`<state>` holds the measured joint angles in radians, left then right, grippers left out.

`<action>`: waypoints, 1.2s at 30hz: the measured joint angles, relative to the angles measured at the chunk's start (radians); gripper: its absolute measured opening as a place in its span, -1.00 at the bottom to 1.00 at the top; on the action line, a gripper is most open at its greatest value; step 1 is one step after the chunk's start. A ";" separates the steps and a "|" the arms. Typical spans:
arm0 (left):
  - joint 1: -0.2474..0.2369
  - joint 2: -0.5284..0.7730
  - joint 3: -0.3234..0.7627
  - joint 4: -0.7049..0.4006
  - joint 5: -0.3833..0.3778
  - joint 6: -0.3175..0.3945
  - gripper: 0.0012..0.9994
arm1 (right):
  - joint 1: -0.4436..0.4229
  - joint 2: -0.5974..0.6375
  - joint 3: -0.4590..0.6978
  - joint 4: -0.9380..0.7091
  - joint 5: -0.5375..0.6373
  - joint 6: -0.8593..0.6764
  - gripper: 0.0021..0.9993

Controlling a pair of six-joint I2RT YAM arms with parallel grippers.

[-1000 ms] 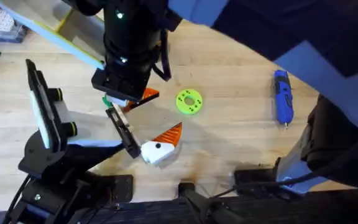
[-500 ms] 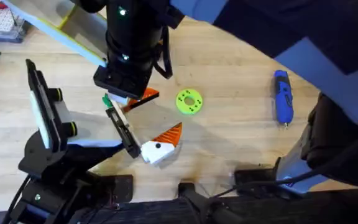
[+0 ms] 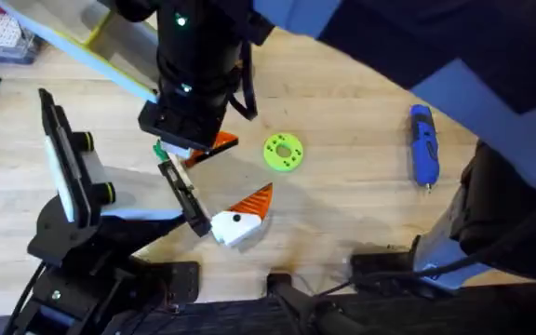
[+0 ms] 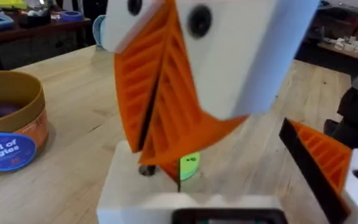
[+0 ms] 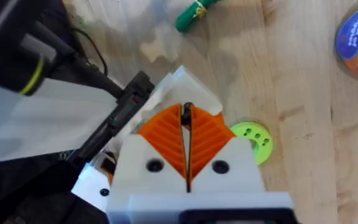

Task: Pick up the gripper from the table and insert it into the empty holder that is missing its gripper. Then pick up a screw, insert it into the mounting hole, and use the screwdriver to tighten it. Finally, clean up the table by picking up the vegetable and placing it into the bucket.

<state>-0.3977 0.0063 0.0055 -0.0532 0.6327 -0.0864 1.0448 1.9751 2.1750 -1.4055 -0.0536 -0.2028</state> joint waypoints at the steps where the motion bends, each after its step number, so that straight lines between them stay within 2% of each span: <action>1: 0.000 0.000 0.000 0.000 0.000 0.000 0.98 | 0.001 0.000 0.000 -0.002 0.000 0.000 -0.98; 36: 0.000 0.000 0.000 -0.001 0.000 -0.004 0.98 | 0.000 0.034 0.001 -0.009 0.000 0.000 -0.98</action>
<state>-0.3977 0.0063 0.0055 -0.0540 0.6327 -0.0908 1.0451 2.0094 2.1761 -1.4143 -0.0532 -0.2031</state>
